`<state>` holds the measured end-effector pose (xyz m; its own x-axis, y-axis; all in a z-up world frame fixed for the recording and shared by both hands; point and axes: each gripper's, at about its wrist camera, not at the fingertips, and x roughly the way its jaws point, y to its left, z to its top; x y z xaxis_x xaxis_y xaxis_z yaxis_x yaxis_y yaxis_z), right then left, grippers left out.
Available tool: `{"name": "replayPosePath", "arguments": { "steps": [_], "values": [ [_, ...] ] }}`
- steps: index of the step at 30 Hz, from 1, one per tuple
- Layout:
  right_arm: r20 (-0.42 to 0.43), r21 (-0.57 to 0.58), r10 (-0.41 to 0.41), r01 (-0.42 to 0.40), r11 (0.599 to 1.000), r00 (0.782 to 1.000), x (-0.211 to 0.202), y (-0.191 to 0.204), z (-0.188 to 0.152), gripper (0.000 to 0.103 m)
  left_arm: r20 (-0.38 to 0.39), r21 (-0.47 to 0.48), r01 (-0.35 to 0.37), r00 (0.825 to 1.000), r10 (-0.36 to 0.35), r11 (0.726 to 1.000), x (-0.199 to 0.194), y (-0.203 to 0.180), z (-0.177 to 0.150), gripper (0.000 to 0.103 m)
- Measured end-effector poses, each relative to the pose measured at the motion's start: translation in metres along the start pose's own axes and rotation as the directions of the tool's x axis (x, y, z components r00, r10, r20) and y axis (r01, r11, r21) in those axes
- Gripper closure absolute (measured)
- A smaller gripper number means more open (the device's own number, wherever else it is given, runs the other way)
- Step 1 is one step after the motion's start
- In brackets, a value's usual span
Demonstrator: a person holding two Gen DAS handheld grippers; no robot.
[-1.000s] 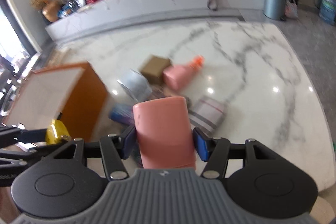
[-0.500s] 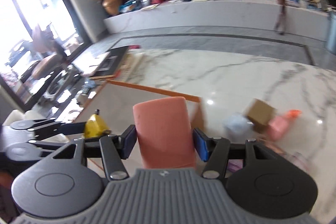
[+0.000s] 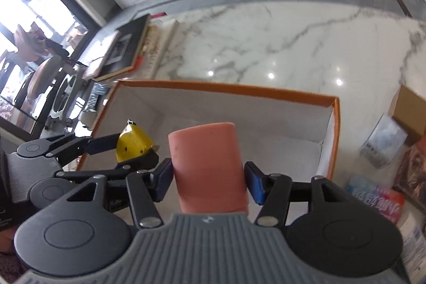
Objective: Organize rigid objects
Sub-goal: 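Carry both held items over the box and lower them inside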
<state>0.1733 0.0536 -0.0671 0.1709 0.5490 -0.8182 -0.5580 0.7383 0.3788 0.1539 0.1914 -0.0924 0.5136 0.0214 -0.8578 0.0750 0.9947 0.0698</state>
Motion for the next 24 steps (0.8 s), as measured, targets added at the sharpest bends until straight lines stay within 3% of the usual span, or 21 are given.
{"name": "replayPosePath", "arguments": {
  "steps": [5, 10, 19, 24],
  "values": [
    [-0.041, 0.041, -0.046, 0.048, 0.998, 0.998, 0.035, -0.010, 0.010, 0.044, -0.041, 0.089, -0.032, 0.999, 0.036, 0.995, 0.028, -0.003, 0.002, 0.037],
    [-0.062, 0.063, -0.060, 0.064, 0.996, 0.996, 0.059, -0.011, 0.014, 0.043, -0.076, 0.123, -0.112, 0.990, 0.122, 0.986, 0.048, -0.005, 0.007, 0.037],
    [-0.068, 0.073, -0.077, 0.082, 0.994, 0.995, 0.077, -0.013, 0.018, 0.043, -0.149, 0.110, -0.246, 0.954, 0.261, 0.963, 0.065, -0.008, 0.016, 0.038],
    [-0.081, 0.090, -0.071, 0.079, 0.993, 0.994, 0.079, -0.016, 0.018, 0.043, -0.135, 0.108, -0.249, 0.955, 0.263, 0.962, 0.061, -0.010, 0.014, 0.037]
  ]
}}
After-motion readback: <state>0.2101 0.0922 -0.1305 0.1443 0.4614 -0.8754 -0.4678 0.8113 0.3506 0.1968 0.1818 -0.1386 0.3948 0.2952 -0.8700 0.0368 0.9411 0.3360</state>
